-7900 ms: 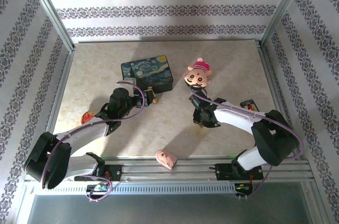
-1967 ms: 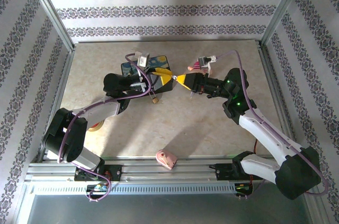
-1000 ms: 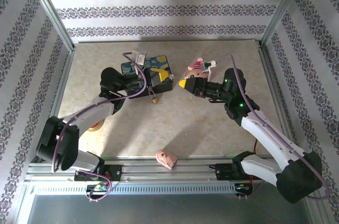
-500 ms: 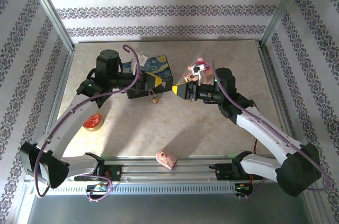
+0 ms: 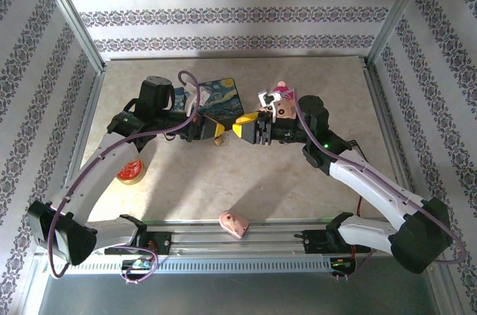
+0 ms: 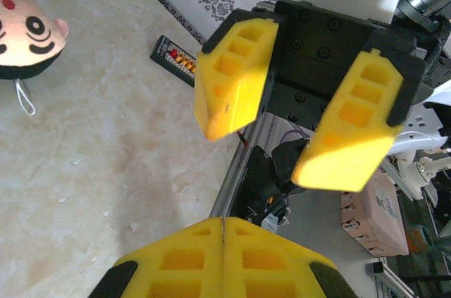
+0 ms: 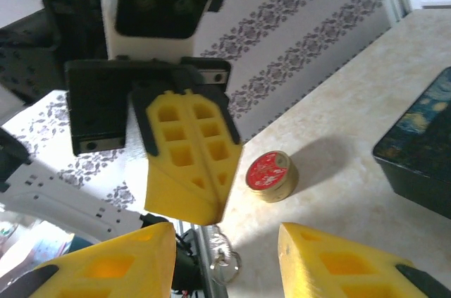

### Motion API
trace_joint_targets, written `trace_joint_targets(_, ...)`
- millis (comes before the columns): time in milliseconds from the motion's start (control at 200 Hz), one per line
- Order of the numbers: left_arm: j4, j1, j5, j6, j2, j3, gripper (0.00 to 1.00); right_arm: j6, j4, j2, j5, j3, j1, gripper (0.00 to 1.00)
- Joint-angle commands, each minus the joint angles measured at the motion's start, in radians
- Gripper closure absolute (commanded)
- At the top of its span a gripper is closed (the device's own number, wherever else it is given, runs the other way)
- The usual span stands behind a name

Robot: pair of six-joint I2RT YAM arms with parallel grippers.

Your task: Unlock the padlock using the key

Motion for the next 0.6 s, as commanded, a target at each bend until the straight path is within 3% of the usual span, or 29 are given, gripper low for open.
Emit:
trace_joint_targets(0, 0.049, 0.006, 0.055, -0.015, -0.018, 0.005, 1.0, -0.03, 0.043, 0.0, -0.056, 0.02, 0.023, 0.59)
trace_joint_targets(405, 0.135, 0.008, 0.093, -0.065, -0.028, -0.029, 1.0, -0.027, 0.057, 0.051, -0.107, 0.045, 0.038, 0.69)
trace_joint_targets(595, 0.153, 0.01, 0.102, -0.075, -0.026, -0.035, 1.0, -0.021, 0.067, 0.066, -0.122, 0.053, 0.04, 0.69)
